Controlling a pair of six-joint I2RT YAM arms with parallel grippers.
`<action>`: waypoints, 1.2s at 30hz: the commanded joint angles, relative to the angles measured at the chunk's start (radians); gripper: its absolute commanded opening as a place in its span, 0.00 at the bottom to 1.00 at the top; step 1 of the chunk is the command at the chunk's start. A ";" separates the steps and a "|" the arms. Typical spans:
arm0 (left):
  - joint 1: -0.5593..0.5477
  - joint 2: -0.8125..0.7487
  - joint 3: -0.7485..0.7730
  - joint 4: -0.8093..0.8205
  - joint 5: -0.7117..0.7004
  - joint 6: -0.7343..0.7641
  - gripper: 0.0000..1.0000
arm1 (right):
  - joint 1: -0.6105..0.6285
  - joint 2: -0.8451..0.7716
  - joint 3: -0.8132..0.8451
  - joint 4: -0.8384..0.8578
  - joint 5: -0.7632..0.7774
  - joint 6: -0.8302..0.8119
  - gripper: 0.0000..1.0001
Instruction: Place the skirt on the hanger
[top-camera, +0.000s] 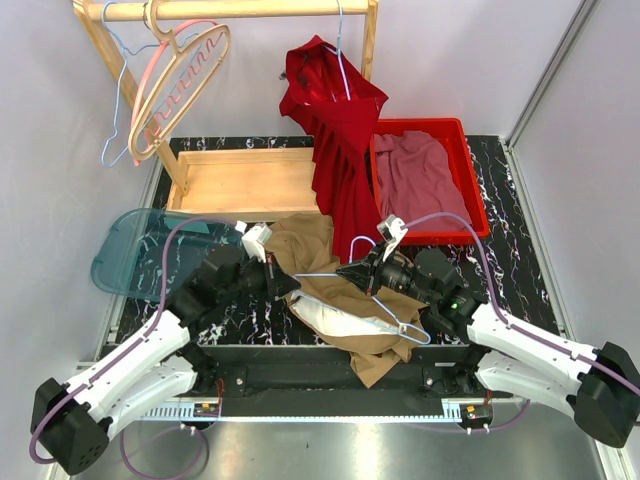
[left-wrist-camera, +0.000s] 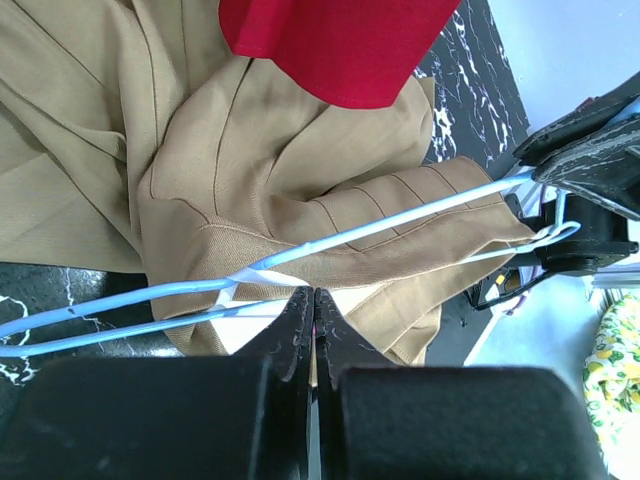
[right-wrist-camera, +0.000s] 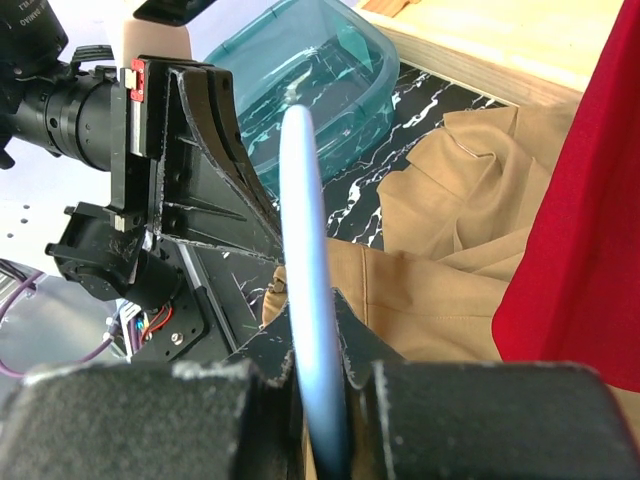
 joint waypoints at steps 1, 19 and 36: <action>0.001 0.003 0.031 0.059 0.055 0.004 0.00 | -0.002 0.002 -0.014 0.106 0.041 0.012 0.00; 0.001 -0.153 0.378 -0.384 -0.283 0.156 0.88 | -0.003 -0.168 0.027 0.001 0.045 0.000 0.00; 0.001 -0.155 0.585 -0.459 -0.307 0.191 0.92 | -0.002 -0.179 0.510 -0.446 -0.051 -0.155 0.00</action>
